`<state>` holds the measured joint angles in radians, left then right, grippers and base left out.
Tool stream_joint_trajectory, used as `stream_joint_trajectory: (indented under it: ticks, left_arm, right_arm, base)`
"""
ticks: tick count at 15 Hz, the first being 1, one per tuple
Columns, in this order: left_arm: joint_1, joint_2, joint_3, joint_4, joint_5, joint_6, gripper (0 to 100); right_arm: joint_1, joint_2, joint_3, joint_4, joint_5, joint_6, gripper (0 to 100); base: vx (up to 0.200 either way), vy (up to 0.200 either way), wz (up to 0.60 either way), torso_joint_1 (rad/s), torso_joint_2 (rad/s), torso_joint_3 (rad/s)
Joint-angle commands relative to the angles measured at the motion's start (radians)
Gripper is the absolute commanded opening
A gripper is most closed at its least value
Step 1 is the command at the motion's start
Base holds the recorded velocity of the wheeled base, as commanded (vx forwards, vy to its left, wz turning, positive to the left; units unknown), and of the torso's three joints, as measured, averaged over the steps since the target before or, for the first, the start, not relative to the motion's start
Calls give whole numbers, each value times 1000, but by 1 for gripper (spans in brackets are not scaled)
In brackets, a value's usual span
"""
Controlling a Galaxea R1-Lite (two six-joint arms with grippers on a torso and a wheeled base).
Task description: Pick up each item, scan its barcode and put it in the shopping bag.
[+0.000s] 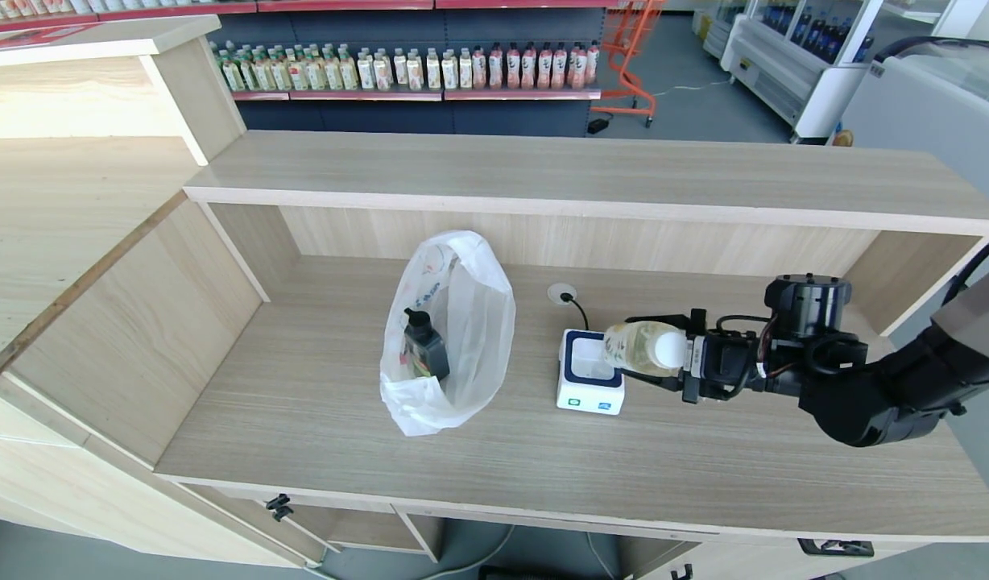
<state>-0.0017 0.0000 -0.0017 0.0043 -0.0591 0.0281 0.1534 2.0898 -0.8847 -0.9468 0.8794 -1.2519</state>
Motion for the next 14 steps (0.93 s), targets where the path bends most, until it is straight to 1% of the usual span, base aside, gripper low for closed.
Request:
stream_joint_trajectory:
  ticks: [1,7,10,14]
  left_arm:
    - [0,2,0,0,-1,0,100]
    - [0,2,0,0,-1,0,100]
    - [0,2,0,0,1,0,100]
    - [0,2,0,0,-1,0,100]
  right_arm:
    - [11,29,-2,-7,1,0,0]
    - [37,81,-39,-33,0,-1,0]
    - [37,105,-73,-32,-2,0,0]
    - [35,101,-77,-32,1,14,0]
  base:
    - [0,0,0,0,0,0]
    - [0,0,0,0,0,0]
    - [0,0,0,0,0,0]
    - [0,0,0,0,0,0]
